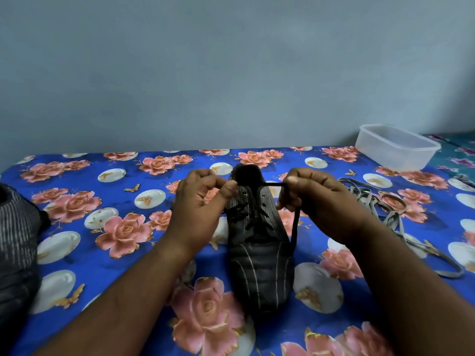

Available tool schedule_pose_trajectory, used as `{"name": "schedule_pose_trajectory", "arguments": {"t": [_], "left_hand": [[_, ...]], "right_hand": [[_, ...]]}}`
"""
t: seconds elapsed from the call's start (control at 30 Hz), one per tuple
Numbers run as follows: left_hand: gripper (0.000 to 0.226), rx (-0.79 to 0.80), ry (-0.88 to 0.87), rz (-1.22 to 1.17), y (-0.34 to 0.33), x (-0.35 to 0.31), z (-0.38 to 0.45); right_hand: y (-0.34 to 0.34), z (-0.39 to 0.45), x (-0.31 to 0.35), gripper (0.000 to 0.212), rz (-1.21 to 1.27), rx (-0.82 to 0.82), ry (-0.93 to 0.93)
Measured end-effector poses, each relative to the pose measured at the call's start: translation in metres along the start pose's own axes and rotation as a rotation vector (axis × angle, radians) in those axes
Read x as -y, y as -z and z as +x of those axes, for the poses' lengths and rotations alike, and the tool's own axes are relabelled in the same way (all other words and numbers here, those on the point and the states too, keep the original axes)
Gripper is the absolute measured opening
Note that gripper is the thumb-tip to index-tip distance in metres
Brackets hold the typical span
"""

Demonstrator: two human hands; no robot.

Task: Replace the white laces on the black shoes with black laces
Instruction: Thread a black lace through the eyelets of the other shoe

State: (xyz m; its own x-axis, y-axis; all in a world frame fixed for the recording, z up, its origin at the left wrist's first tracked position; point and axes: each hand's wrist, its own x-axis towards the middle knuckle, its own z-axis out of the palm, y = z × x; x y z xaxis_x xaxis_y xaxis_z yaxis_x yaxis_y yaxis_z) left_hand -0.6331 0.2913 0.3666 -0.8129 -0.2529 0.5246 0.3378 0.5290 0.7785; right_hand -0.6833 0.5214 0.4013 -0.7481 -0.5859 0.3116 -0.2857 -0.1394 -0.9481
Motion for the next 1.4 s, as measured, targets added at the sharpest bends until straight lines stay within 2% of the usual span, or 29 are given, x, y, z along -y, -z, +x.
{"name": "schedule_pose_trajectory", "arguments": {"t": [0.13, 0.2, 0.27, 0.37, 0.43, 0.5, 0.63, 0.77, 0.83, 0.9, 0.97, 1.07, 1.2, 1.3, 1.4], "left_hand": [[0.031, -0.071, 0.221, -0.061, 0.006, 0.016, 0.007], [0.037, -0.095, 0.210, 0.051, 0.007, 0.019, 0.006], [0.037, -0.104, 0.104, 0.210, 0.005, 0.015, 0.004], [0.046, 0.022, -0.143, 0.172, 0.000, -0.007, -0.004], [0.037, 0.116, -0.278, 0.107, -0.007, -0.018, -0.010], [0.021, 0.140, -0.322, 0.093, -0.013, -0.021, -0.013], [0.015, 0.081, -0.208, 0.044, -0.012, -0.016, -0.010], [0.032, -0.038, -0.089, 0.054, -0.004, -0.006, -0.002], [0.032, -0.054, -0.068, 0.083, -0.004, -0.002, -0.001], [0.037, -0.006, -0.092, 0.095, -0.007, -0.005, -0.003], [0.044, 0.078, -0.154, 0.092, -0.012, -0.012, -0.008], [0.029, 0.111, -0.258, 0.119, -0.018, -0.019, -0.011], [0.012, 0.045, -0.169, 0.073, -0.015, -0.014, -0.008], [0.016, 0.017, -0.133, 0.078, -0.015, -0.012, -0.009], [0.031, 0.016, -0.130, 0.104, -0.017, -0.016, -0.011]], "right_hand": [[0.002, 0.002, 0.004, 0.027, 0.225, -0.075, 0.017], [0.003, 0.003, 0.003, 0.028, 0.230, -0.109, 0.041], [0.003, 0.004, 0.001, 0.029, 0.114, -0.115, 0.050], [-0.003, 0.002, -0.003, 0.028, -0.098, -0.037, 0.030], [-0.008, 0.001, -0.003, 0.028, -0.174, 0.052, 0.015], [-0.010, 0.000, -0.001, 0.024, -0.178, 0.098, -0.005], [-0.006, -0.001, 0.002, 0.018, -0.210, 0.019, -0.005], [0.002, 0.005, -0.003, 0.026, -0.296, -0.170, -0.021], [0.002, 0.006, -0.005, 0.026, -0.306, -0.207, -0.010], [-0.002, 0.007, -0.007, 0.022, -0.297, -0.180, -0.006], [-0.008, 0.006, -0.007, 0.011, -0.259, -0.087, 0.001], [-0.013, 0.005, -0.007, 0.009, -0.244, -0.012, 0.005], [-0.005, 0.006, -0.008, 0.010, -0.188, -0.087, -0.028], [0.000, 0.007, -0.010, 0.010, -0.208, -0.101, -0.031], [-0.001, 0.007, -0.012, 0.003, -0.213, -0.090, -0.019]]}}
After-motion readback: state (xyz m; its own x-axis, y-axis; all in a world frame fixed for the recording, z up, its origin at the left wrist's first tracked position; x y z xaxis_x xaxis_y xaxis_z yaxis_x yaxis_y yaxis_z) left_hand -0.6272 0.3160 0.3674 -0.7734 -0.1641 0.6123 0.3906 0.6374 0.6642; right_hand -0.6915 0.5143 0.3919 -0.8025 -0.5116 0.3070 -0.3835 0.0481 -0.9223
